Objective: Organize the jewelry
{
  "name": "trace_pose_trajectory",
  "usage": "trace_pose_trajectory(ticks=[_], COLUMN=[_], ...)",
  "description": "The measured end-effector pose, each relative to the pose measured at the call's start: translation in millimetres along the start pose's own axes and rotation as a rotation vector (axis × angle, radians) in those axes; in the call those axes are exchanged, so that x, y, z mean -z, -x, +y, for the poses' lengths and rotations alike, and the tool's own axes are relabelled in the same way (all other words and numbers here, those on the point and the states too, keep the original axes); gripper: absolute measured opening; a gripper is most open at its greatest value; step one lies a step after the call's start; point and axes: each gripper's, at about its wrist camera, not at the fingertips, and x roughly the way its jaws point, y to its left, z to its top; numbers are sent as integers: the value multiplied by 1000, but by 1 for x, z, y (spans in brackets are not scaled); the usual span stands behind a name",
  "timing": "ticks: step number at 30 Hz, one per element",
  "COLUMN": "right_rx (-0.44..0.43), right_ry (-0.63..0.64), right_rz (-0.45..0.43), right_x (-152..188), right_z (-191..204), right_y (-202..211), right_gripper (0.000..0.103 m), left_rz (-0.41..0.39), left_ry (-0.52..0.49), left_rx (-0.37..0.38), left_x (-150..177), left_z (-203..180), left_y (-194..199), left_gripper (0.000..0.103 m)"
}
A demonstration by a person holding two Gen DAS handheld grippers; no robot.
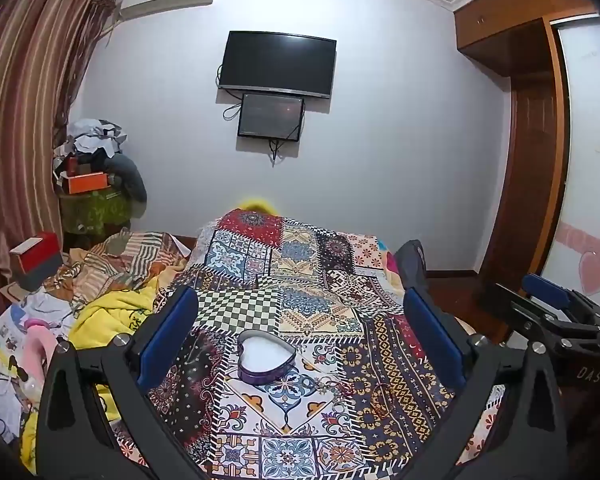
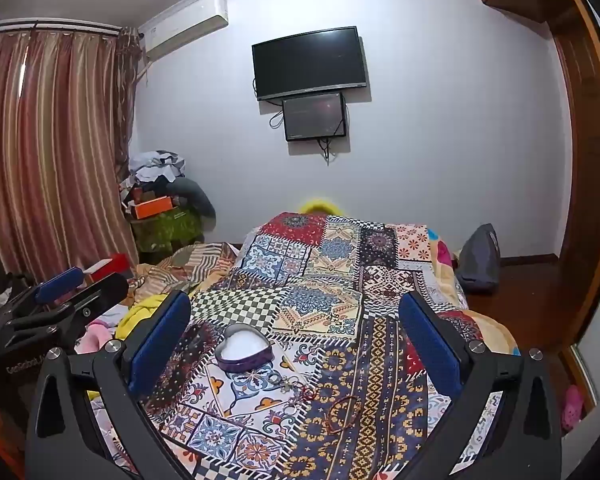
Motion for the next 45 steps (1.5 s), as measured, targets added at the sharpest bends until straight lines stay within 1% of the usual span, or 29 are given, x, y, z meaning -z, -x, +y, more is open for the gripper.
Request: trace_pose_trajectory(ticks=[45], right_rx=[-4], right_ry=[-1], right_rz=[6], right_x=[-2], right_z=[0], right_y=[0], right_gripper=[103], left_rz=[1], left_ry=[-15], left_rx=[1], left_x=[1], left_z=[-3], left_y=[0], left_gripper=[103])
